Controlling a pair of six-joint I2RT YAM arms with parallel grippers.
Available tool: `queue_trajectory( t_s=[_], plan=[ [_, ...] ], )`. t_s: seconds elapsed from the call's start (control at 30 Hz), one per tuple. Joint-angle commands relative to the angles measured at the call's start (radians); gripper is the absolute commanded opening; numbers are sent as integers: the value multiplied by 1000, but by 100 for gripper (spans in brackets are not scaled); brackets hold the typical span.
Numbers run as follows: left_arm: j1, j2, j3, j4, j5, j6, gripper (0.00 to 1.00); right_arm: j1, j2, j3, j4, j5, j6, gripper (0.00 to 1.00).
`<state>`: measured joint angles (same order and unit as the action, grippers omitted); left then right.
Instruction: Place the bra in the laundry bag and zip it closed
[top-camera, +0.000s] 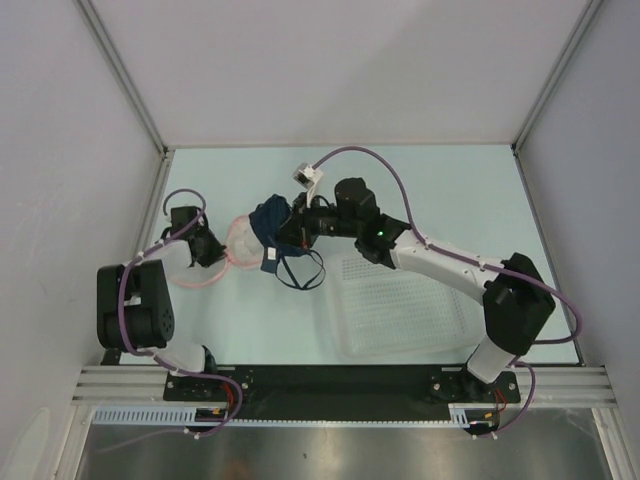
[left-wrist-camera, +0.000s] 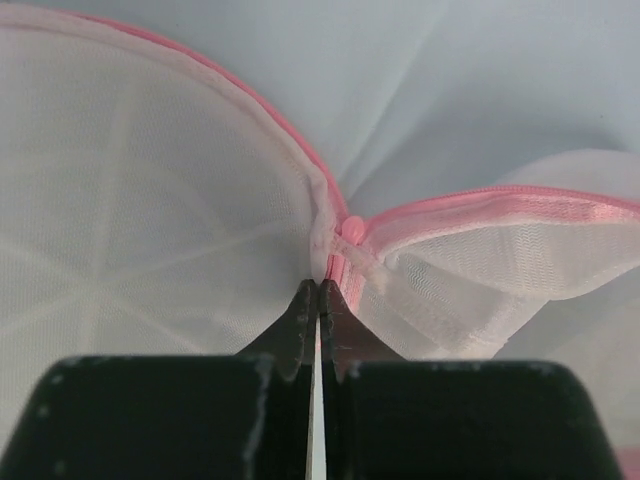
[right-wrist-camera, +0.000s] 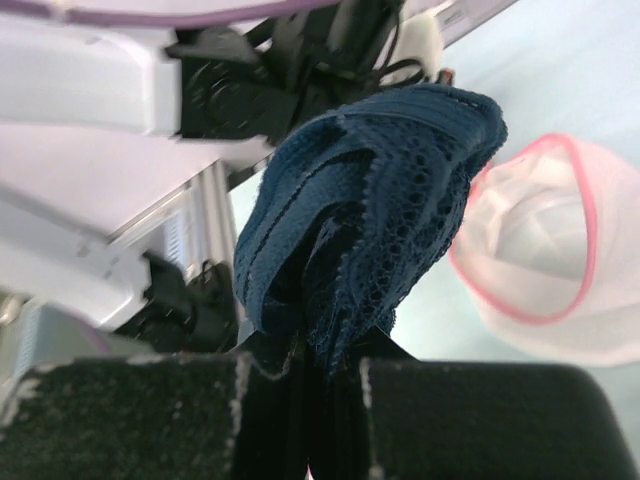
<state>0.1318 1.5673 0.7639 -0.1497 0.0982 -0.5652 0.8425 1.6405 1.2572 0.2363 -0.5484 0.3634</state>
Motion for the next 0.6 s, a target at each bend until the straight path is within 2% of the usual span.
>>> queue_trajectory(
  t_s=[0.0,0.03,0.1,0.13,0.23,0.33,0.53,0.57],
  plan=[
    [-47,-107,8,-71,-52,14,0,69,61,111,-3,232,-67,0],
    [-50,-149,-11,-83,-43,14,0,85,76,126,-29,355,-75,0],
    [-57,-211,-44,-106,-38,4,0,134,100,151,-20,473,-101,0],
    [-60,-275,-84,-109,-29,-1,0,148,104,137,54,586,-119,0],
    [-60,-364,-133,-142,-11,-13,0,210,130,47,321,750,-223,0],
    [-60,-426,-147,-182,47,-18,0,233,203,33,495,864,-267,0],
    [-60,-458,-153,-244,162,-25,0,259,350,106,719,1028,-360,0],
    [-61,-467,-152,-261,173,-24,0,265,378,113,759,1045,-427,0]
  ],
)
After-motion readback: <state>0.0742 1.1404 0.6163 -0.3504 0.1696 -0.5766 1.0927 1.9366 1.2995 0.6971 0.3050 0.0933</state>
